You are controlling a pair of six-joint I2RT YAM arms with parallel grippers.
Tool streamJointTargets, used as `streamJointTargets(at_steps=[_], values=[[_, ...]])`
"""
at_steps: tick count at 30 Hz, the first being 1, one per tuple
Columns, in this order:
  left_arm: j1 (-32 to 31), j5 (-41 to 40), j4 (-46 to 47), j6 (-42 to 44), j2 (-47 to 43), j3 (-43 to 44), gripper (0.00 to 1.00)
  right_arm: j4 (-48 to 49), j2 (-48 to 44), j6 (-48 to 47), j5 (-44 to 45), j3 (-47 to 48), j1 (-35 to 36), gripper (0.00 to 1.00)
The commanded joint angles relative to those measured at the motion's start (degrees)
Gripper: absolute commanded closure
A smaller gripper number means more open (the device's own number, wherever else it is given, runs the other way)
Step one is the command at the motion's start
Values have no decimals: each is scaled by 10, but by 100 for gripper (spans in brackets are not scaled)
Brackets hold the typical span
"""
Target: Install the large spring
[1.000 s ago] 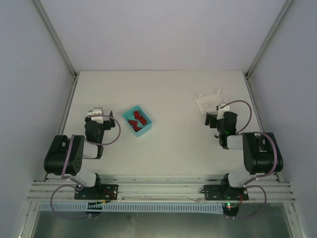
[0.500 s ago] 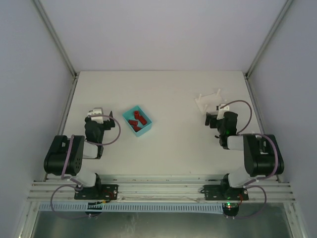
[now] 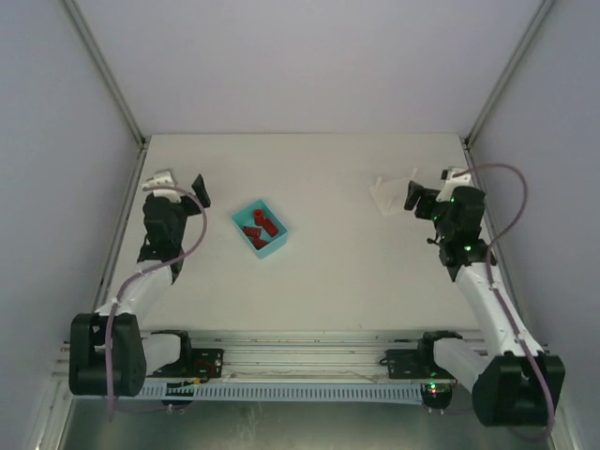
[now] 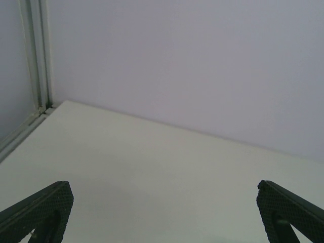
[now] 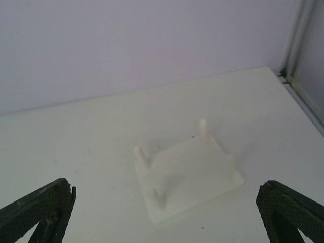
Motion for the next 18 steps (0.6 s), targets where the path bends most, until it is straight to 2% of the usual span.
streamJointTargets(at_steps=[1,3,5,9,12,15,18], values=[[1,6,-217,-116,-17,102,1,-317,-20,109,38,123,-2,1],[1,0,-282,-165,-13,142,1,-379,-18,111,30,153,-2,1],[1,4,-321,-220,-17,150,1,-392,-28,130,13,151,-2,1],[5,167,-214,-227,-31,93,1,-346,-48,161,-95,124,-3,1],[1,211,-225,-225,-20,102,1,-344,-35,183,-144,121,1,1],[-23,196,-265,-179,-4,126,1,-358,-18,197,-159,118,24,1],[-67,145,-276,-137,2,126,7,-333,-24,169,-146,90,72,1]])
